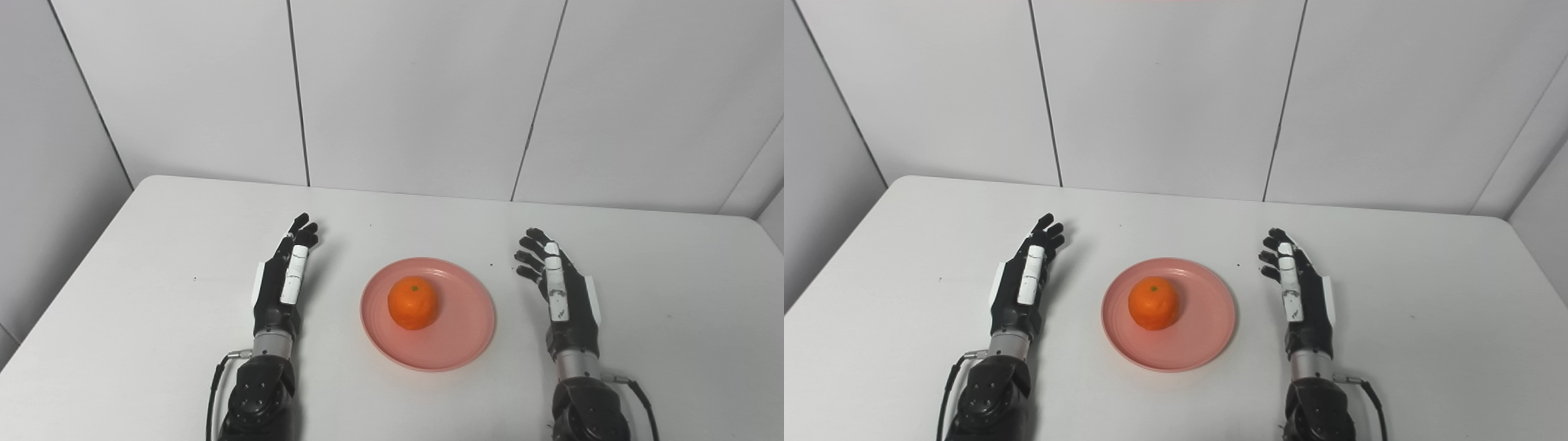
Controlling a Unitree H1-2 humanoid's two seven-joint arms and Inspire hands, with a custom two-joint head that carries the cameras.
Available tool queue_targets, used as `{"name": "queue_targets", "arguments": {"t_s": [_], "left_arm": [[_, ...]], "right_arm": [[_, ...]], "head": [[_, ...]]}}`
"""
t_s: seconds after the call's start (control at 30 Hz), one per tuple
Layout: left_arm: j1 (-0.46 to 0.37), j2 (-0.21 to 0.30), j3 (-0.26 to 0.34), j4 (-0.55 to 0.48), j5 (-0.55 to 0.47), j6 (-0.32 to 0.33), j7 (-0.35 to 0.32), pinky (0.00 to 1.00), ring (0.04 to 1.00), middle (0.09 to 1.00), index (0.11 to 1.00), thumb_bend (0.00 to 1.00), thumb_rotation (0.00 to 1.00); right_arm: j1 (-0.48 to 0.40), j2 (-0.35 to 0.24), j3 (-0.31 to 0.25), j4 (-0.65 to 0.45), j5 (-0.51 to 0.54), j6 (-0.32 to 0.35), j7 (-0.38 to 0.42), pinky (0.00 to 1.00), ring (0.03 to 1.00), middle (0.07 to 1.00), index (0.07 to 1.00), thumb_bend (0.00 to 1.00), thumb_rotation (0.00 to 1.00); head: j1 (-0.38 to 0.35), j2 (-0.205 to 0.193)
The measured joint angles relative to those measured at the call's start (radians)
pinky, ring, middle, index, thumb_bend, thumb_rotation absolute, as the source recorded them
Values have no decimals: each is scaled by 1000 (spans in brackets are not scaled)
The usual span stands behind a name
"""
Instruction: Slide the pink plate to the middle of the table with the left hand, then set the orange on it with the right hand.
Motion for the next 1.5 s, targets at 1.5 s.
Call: {"name": "queue_targets", "arguments": {"t_s": [1.5], "left_arm": [[25,21,-72,-12,39,58,-41,982,952,953,944,819,858]], "right_arm": [[15,23,-11,94,23,-142,-18,1000,921,903,893,796,1000]], "head": [[-12,12]]}}
